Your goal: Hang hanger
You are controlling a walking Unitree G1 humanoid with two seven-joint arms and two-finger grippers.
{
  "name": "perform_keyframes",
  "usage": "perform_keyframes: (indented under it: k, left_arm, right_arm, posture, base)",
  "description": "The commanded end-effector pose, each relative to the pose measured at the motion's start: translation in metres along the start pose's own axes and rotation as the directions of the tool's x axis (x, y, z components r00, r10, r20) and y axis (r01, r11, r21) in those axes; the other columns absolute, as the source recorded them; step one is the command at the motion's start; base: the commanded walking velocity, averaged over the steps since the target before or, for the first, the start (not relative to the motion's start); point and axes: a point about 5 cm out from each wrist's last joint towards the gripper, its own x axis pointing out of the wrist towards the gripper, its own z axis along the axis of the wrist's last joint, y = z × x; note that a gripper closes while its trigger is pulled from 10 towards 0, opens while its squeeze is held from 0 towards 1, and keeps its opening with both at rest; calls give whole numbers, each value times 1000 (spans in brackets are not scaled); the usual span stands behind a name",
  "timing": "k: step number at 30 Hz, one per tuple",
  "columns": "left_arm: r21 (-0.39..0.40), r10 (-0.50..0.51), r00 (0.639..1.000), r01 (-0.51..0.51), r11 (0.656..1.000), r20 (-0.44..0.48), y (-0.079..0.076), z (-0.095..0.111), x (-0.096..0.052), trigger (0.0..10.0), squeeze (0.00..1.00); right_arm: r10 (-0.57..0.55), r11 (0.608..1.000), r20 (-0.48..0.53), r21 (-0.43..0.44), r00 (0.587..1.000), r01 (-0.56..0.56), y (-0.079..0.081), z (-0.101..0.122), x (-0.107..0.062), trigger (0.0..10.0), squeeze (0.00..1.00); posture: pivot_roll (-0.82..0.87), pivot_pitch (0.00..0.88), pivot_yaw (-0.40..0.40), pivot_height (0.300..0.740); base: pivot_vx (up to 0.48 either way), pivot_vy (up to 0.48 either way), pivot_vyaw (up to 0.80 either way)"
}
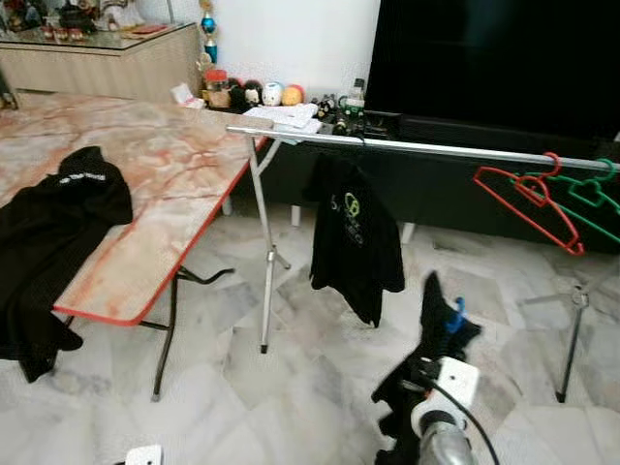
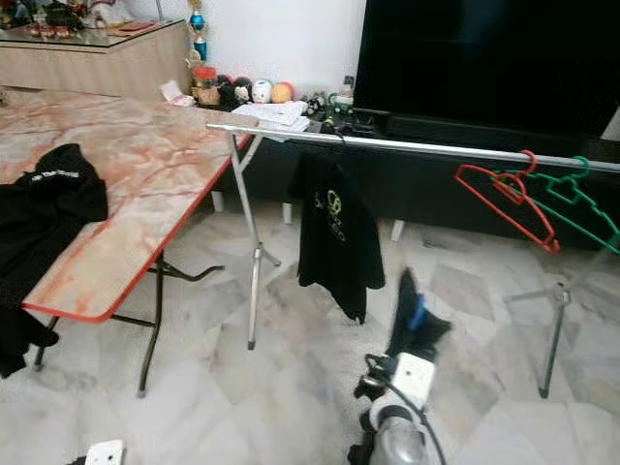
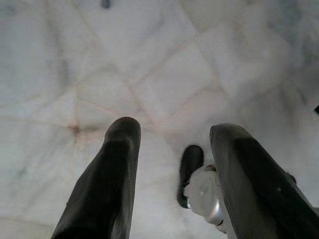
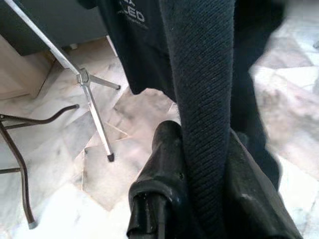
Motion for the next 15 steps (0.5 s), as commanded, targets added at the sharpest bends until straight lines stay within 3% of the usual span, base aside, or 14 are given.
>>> perform_keyframes:
  k: [1, 15]
  left_arm:
    - [0, -15, 1000, 15, 1000, -8, -6, -4, 0, 10000, 0]
    - [5, -21, 1000, 21, 1000, -18, -5, -5, -1, 10000, 0]
  right_arm:
    - [-17, 1000, 49, -3, 999, 17, -7, 11, 3, 10000, 0]
    - [-25, 1000, 51, -5, 998, 25, -7, 12, 3, 10000, 0]
  posture:
    - [139, 2, 11, 740]
    - [135, 0, 12, 740]
  base:
    - [0, 0, 0]
    - [-35, 0, 0]
